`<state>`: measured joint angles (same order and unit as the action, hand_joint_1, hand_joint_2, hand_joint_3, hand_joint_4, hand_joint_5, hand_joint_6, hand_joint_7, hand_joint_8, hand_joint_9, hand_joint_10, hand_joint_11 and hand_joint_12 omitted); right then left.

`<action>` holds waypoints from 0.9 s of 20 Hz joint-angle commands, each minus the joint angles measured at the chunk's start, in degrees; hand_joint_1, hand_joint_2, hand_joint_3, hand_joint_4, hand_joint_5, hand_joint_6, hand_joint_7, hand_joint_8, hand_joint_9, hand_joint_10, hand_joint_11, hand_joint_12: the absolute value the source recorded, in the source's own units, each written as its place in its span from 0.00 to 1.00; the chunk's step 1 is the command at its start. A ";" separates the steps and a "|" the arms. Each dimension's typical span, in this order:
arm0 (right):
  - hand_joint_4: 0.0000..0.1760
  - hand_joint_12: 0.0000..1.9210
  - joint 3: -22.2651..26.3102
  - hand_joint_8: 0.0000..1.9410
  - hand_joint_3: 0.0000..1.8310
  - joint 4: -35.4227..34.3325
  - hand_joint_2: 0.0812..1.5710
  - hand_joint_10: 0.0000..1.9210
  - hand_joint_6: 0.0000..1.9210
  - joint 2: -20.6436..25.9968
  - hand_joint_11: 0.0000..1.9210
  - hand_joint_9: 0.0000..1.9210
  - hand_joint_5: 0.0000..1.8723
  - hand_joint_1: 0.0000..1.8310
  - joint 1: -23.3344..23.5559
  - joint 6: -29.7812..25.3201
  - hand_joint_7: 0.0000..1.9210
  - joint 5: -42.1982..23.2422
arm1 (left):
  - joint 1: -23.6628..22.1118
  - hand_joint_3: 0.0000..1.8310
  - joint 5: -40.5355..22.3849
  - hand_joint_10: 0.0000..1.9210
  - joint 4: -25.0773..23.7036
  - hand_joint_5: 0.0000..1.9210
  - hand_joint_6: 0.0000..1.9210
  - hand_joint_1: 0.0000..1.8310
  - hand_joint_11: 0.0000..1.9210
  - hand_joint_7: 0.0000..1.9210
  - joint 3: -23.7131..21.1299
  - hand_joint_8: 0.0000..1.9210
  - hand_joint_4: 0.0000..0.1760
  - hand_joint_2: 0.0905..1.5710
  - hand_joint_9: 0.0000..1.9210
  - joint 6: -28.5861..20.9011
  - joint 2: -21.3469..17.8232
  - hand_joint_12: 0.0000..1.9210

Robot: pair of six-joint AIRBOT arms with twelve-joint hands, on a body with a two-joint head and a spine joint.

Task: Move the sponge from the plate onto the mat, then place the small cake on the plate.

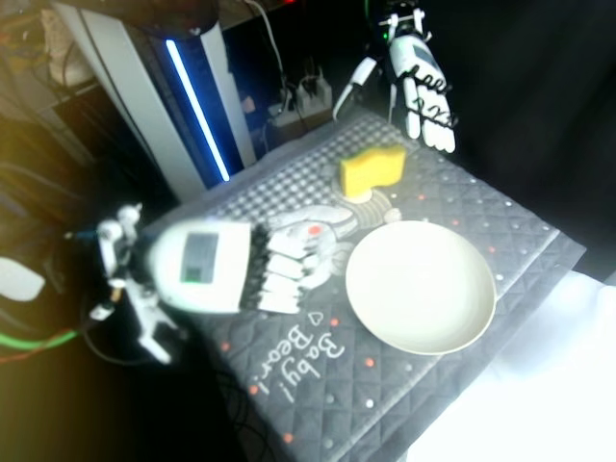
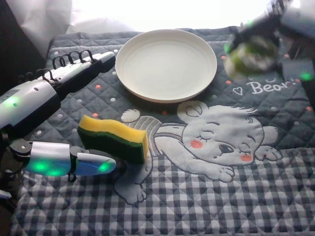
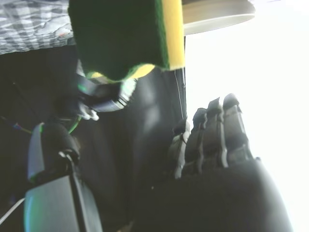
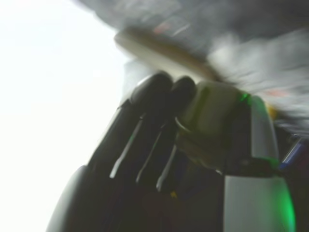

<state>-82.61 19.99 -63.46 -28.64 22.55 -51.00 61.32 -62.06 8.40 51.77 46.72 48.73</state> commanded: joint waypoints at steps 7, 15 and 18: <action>0.00 0.44 -9.27 0.27 0.00 -4.52 0.64 0.45 0.41 -13.96 0.58 0.62 0.55 0.77 10.64 7.15 0.62 10.02 | -1.38 0.00 -6.84 0.00 -1.11 0.03 0.00 0.45 0.00 0.00 1.73 0.00 0.49 0.46 0.00 -1.64 1.61 0.00; 0.00 0.51 -17.51 0.49 0.00 -4.48 0.69 0.58 0.51 -23.48 0.42 0.53 0.51 0.74 9.63 7.23 0.49 22.91 | -2.90 0.00 -6.06 0.00 -2.75 0.04 0.01 0.43 0.00 0.00 2.85 0.00 0.47 0.45 0.00 -2.98 2.76 0.00; 0.00 0.48 -17.49 0.08 0.00 -3.87 0.70 0.06 0.08 -23.48 0.20 0.37 0.32 0.59 9.62 7.23 0.31 22.99 | -2.79 0.00 -6.04 0.00 -2.69 0.06 0.01 0.42 0.03 0.01 2.89 0.00 0.36 0.45 0.00 -3.42 2.83 0.01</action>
<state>-99.92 17.52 -87.39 -19.55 29.85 -21.19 59.09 -61.17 5.82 54.50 43.70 51.31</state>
